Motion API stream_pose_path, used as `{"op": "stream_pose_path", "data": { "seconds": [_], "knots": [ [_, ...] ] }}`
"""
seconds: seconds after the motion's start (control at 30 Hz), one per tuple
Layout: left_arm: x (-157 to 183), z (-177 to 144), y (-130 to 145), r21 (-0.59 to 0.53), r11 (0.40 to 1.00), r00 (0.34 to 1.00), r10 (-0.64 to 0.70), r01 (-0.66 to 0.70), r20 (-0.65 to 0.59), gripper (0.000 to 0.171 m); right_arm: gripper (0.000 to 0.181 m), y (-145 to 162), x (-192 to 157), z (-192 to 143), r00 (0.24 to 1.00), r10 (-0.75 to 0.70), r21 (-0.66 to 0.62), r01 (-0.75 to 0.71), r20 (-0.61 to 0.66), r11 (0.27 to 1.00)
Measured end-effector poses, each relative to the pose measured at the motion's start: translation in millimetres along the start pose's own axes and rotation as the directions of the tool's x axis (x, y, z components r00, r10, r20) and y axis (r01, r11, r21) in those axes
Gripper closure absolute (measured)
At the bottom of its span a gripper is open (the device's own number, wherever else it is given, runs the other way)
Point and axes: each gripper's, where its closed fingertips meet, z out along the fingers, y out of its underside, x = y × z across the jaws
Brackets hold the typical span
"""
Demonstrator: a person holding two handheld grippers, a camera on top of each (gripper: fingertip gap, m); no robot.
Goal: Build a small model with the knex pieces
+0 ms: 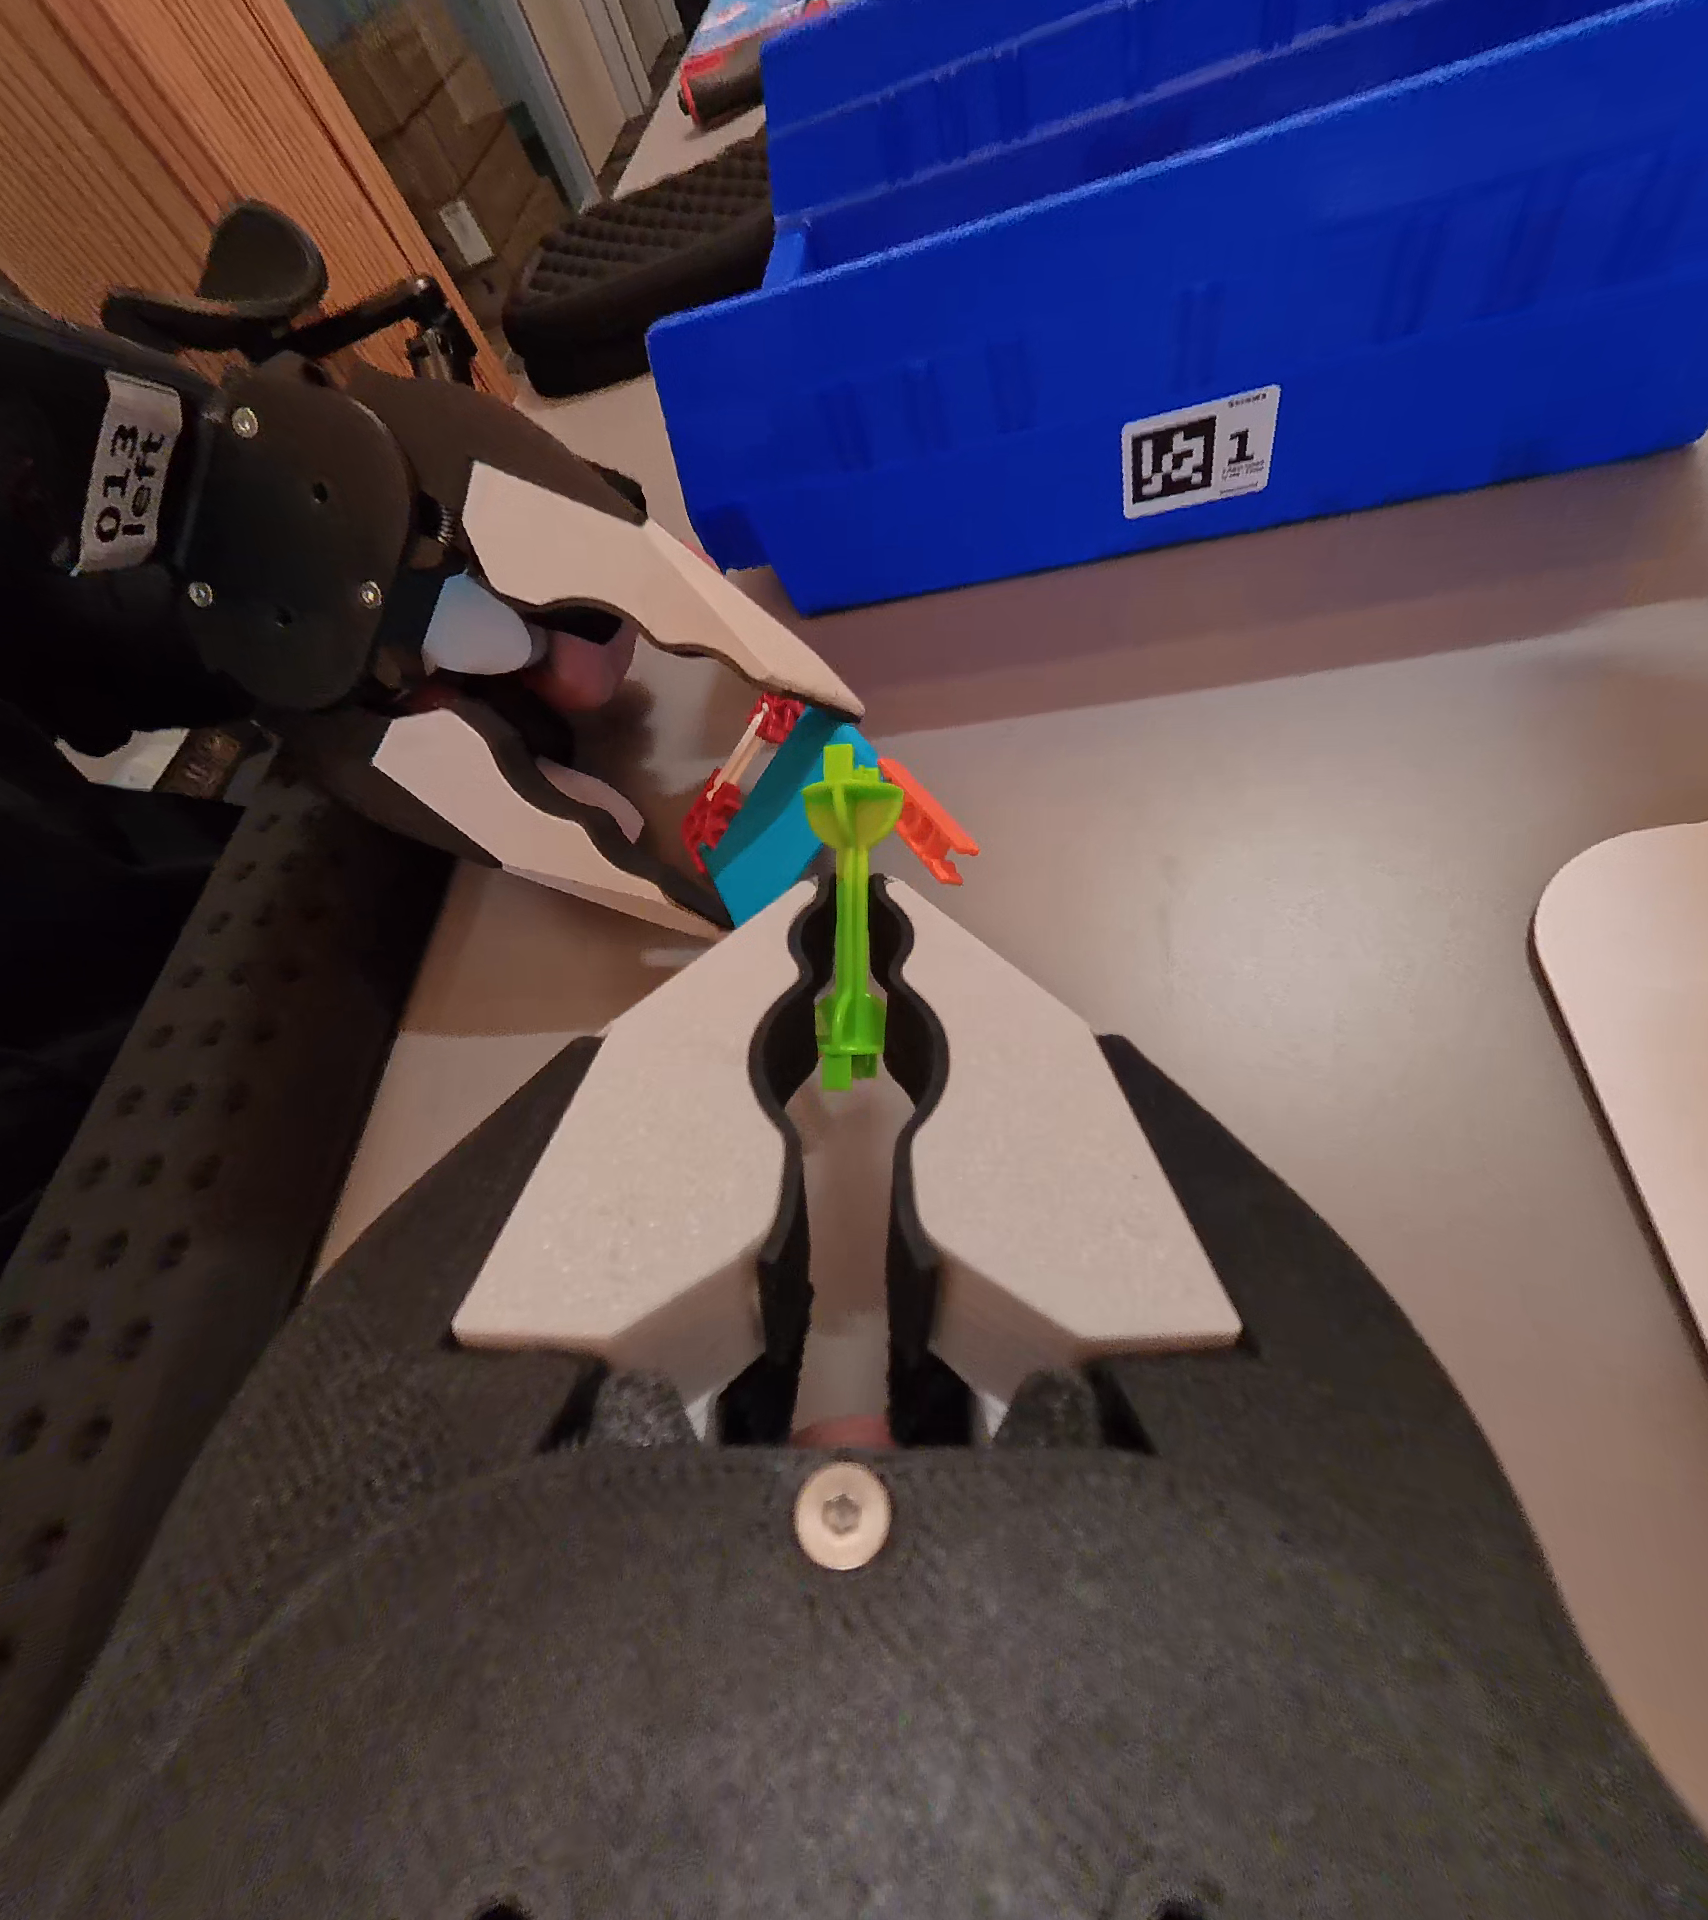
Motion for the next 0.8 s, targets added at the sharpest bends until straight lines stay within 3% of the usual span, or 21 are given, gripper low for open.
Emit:
{"op": "stream_pose_path", "data": {
  "seconds": [0.2, 0.37, 0.57, 0.8],
  "knots": [
    [-9, -5, -10, 0.051, 0.998, 0.998, 0.031, -0.034, 0.06, 0.112, 0.178, -23, -14, -3, 0.992, 0.072, 0.151, -0.088, 0.108, 0.985],
    [-20, -14, -22, 0.095, 0.986, 0.977, 0.121, -0.139, 0.175, 0.112, 0.178, -46, -28, -14, 0.973, 0.083, 0.3, -0.146, 0.214, 0.943],
    [-26, -23, -33, 0.13, 0.955, 0.938, 0.225, -0.265, 0.263, 0.112, 0.178, -44, -37, -7, 0.963, 0.067, 0.317, -0.151, 0.261, 0.937],
    [-28, -25, -37, 0.162, 0.961, 0.951, 0.178, -0.223, 0.255, 0.112, 0.178, -44, -34, -3, 0.971, 0.054, 0.354, -0.136, 0.231, 0.925]
  ]
}}
